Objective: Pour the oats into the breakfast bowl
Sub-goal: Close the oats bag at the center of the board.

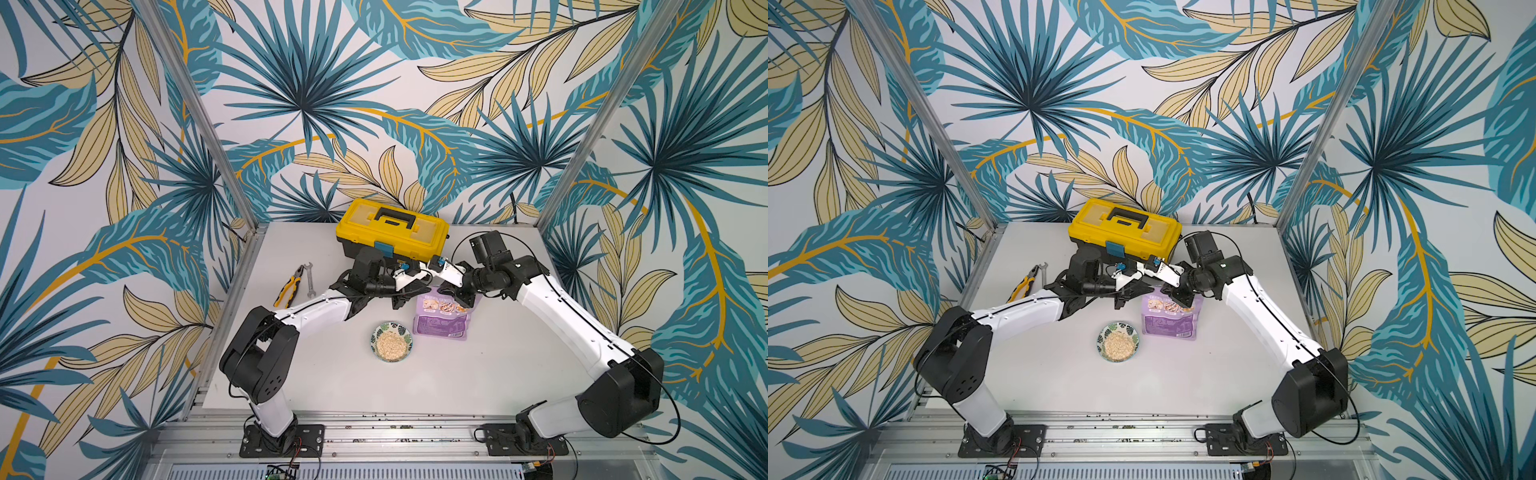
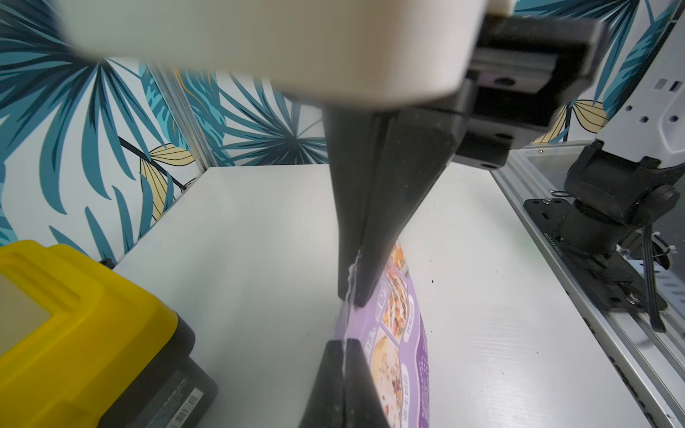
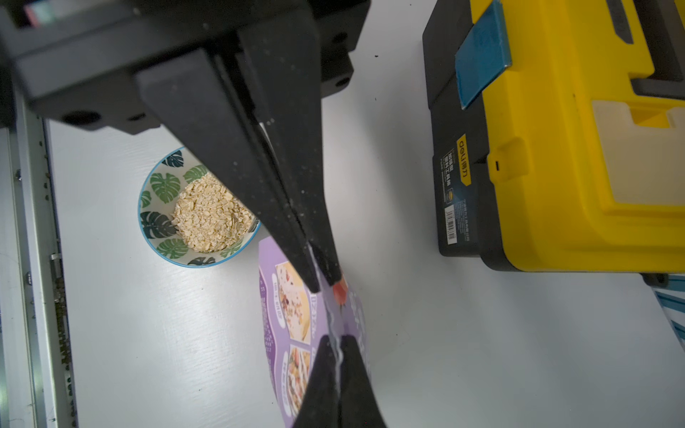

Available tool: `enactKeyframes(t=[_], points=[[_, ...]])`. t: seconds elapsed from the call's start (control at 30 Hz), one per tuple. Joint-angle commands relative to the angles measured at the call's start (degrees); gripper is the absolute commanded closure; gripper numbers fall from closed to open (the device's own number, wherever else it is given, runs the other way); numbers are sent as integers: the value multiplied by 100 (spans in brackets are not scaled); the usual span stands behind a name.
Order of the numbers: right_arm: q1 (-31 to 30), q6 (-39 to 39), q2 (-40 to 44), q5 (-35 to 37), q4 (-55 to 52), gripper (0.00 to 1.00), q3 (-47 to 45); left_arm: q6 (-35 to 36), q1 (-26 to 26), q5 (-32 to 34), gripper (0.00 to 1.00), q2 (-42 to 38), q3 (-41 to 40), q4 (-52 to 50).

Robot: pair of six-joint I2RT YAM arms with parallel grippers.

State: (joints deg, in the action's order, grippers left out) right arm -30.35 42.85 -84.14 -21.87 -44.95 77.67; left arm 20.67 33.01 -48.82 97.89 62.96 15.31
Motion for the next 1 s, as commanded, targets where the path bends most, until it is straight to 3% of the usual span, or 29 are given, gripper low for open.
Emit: enactKeyframes(t=[0.0, 0.07, 0.13, 0.2, 0.3, 0.33, 0.43, 0.5, 0.57, 0.7, 0.8, 0.83, 0.87, 0.9, 0.97], points=[[-59, -106, -158, -21, -11, 98, 74, -32, 58, -197, 100, -22, 22, 444], [-69, -160, -186, -78, 26, 75, 94, -15, 58, -203, 100, -24, 32, 413], [-74, -169, -220, -131, 87, 71, 65, -38, 62, -212, 100, -30, 37, 416], [-77, -162, -279, -176, 117, 76, 57, -53, 63, -217, 100, -35, 41, 427], [-79, -95, -323, -154, 94, 97, 69, -71, 58, -218, 100, -57, 41, 438], [-77, -80, -304, -99, 84, 100, 60, -59, 57, -204, 100, -63, 37, 424], [-27, -33, -157, 82, 112, 100, -37, -11, 60, -173, 100, -70, 24, 369], [53, -32, -43, 176, 152, 81, -99, -4, 59, -176, 100, -73, 19, 346], [116, -9, 58, 259, 104, 77, -150, 4, 62, -168, 100, -77, 15, 322], [201, 41, 117, 354, -123, 100, -163, 51, 64, -137, 100, -95, 1, 271], [253, 44, 155, 433, -194, 100, -202, 53, 58, -125, 100, -103, -3, 262], [276, 45, 177, 470, -181, 88, -232, 52, 62, -125, 100, -103, -5, 262], [302, 40, 205, 506, -168, 84, -260, 54, 61, -124, 100, -103, -4, 257], [326, 46, 229, 515, -176, 84, -275, 63, 61, -123, 100, -111, -3, 242], [359, 73, 258, 468, -242, 96, -269, 77, 56, -120, 100, -112, -3, 213]])
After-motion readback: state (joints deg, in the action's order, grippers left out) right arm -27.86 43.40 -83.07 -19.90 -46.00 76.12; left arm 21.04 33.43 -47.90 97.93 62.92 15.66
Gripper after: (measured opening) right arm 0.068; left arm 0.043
